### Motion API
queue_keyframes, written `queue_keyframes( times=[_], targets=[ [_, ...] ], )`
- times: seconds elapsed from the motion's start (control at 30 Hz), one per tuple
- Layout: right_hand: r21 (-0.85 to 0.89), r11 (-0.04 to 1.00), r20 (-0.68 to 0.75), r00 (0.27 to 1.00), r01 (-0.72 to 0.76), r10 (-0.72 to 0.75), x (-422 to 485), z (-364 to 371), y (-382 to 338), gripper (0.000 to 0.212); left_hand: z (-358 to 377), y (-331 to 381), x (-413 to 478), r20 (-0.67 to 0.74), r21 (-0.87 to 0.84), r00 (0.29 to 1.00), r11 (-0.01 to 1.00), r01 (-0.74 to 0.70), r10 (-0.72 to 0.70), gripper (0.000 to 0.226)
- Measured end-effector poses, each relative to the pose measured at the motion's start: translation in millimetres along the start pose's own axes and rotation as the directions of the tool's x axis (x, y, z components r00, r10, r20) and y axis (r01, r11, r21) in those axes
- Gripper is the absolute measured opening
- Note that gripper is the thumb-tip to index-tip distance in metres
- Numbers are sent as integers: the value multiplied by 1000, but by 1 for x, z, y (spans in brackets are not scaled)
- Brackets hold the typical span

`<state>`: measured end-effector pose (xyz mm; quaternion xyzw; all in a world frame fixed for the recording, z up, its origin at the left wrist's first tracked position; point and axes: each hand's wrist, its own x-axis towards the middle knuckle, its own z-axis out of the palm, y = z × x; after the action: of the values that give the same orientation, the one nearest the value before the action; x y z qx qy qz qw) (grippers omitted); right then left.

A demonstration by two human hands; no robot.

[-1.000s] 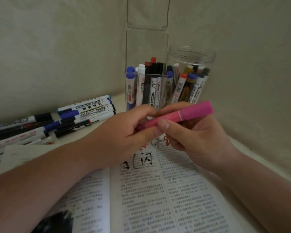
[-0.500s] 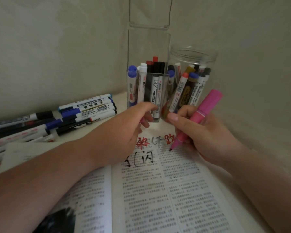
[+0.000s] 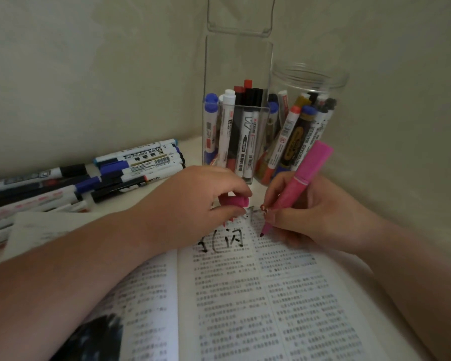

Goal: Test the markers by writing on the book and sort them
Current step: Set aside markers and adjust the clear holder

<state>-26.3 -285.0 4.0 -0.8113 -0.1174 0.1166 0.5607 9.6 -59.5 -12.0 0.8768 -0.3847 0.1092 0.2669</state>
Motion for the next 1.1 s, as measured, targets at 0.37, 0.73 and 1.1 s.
queue_keyframes(
  times=[0.37, 0.73, 1.1],
  targets=[
    [-90, 992, -69, 993, 93, -99, 4, 4, 4, 21, 3, 1, -3, 6, -19, 1000, 1000, 13, -13, 24],
    [-290, 956, -186, 977, 47, -104, 6, 1, 3, 33, 4, 1, -4, 10, -3, 1000, 1000, 27, -27, 24],
    [-194, 973, -142, 978, 121, -150, 8, 2, 9, 27, 4, 2, -4, 17, -36, 999, 999, 37, -36, 23]
  ],
)
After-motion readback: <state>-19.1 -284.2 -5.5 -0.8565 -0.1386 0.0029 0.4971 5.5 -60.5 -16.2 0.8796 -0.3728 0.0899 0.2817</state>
